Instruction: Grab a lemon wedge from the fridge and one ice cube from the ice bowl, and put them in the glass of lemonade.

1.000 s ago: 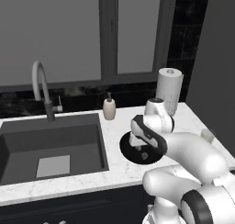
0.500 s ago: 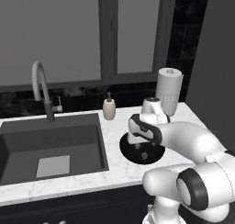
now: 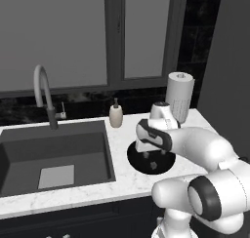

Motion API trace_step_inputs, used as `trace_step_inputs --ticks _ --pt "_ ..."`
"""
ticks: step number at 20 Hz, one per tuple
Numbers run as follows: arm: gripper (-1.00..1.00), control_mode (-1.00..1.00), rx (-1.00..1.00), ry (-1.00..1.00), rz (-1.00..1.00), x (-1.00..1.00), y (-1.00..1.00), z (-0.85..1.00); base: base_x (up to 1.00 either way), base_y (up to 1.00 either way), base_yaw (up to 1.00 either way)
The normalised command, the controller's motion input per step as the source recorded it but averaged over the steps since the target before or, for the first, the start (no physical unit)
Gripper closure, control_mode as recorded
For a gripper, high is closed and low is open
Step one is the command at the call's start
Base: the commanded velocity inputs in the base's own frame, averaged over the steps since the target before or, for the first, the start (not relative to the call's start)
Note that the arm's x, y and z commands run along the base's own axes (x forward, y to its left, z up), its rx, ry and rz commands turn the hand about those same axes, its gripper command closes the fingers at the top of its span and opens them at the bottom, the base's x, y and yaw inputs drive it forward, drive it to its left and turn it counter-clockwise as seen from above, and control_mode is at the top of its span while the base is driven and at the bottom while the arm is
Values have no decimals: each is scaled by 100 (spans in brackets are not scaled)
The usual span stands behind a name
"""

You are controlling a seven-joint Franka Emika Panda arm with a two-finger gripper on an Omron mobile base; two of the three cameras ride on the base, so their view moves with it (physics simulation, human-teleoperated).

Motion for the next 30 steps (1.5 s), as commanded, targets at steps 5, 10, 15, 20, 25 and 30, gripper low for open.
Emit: trace_step_inputs --ticks 5,10,15,20,25,30 --pt "-100 -100 0 -16 0 -18 0 0 0 0 0" --pt "-100 -100 0 -16 0 0 0 -1 0 0 0" --pt "-100 -100 0 -3 0 0 0 -20 0 0 0" --pt "-100 -100 0 0 0 0 0 -50 0 0 0" --pt "-100 -100 0 0 0 0 0 -56 0 0 0" --pt "-100 -100 0 -1 0 0 0 -14 0 0 0"
